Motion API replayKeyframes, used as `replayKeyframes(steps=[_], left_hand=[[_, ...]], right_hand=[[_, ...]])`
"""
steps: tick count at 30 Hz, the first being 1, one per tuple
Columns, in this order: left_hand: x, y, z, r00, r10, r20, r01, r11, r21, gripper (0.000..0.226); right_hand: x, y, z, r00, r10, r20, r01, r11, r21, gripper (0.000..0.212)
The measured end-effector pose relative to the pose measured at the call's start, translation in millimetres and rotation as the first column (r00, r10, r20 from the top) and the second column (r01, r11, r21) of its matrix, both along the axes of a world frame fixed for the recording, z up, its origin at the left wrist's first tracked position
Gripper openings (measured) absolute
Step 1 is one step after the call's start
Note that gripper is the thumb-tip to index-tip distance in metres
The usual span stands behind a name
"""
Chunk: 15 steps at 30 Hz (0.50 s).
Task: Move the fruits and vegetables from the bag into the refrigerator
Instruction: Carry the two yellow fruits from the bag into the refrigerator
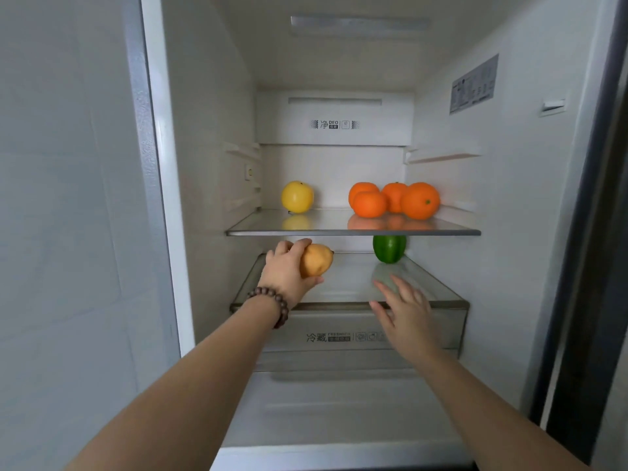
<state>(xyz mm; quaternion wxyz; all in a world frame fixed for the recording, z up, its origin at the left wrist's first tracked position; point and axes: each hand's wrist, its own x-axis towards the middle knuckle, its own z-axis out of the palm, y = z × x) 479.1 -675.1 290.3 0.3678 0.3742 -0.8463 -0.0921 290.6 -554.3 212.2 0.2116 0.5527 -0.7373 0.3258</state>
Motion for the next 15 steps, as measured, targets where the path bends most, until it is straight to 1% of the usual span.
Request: replayKeyframes(steps=[2, 3, 5, 7, 10, 15], left_hand=[[-11, -18, 1, 0.998, -0.003, 0.056, 0.0, 0.999, 0.048, 0.08], [-16, -27, 1, 0.997, -0.004, 0.074, -0.001, 0.998, 0.068, 0.081], [-25, -44, 0, 0.994, 0.004, 0.107, -0.015, 0.995, 0.1, 0.076], [-33, -61, -1, 0.991, 0.01, 0.134, -0.029, 0.99, 0.138, 0.07], [-45, -88, -3, 0.992, 0.016, 0.127, -0.038, 0.983, 0.178, 0.065], [-52, -129, -7, 0.993, 0.019, 0.119, -0.039, 0.984, 0.174, 0.066]], right_hand=[[-1, -6, -12, 0.998, -0.037, -0.052, 0.035, 0.998, -0.042, 0.06], [-2, -9, -16, 0.997, -0.05, -0.066, 0.045, 0.996, -0.078, 0.056], [-5, -13, -22, 0.994, -0.066, -0.09, 0.052, 0.988, -0.147, 0.046], [-8, -16, -25, 0.991, -0.068, -0.117, 0.044, 0.978, -0.202, 0.04], [-12, -19, -30, 0.982, -0.078, -0.174, 0.032, 0.967, -0.252, 0.036], [-17, -27, -37, 0.973, -0.096, -0.21, 0.022, 0.944, -0.33, 0.039]])
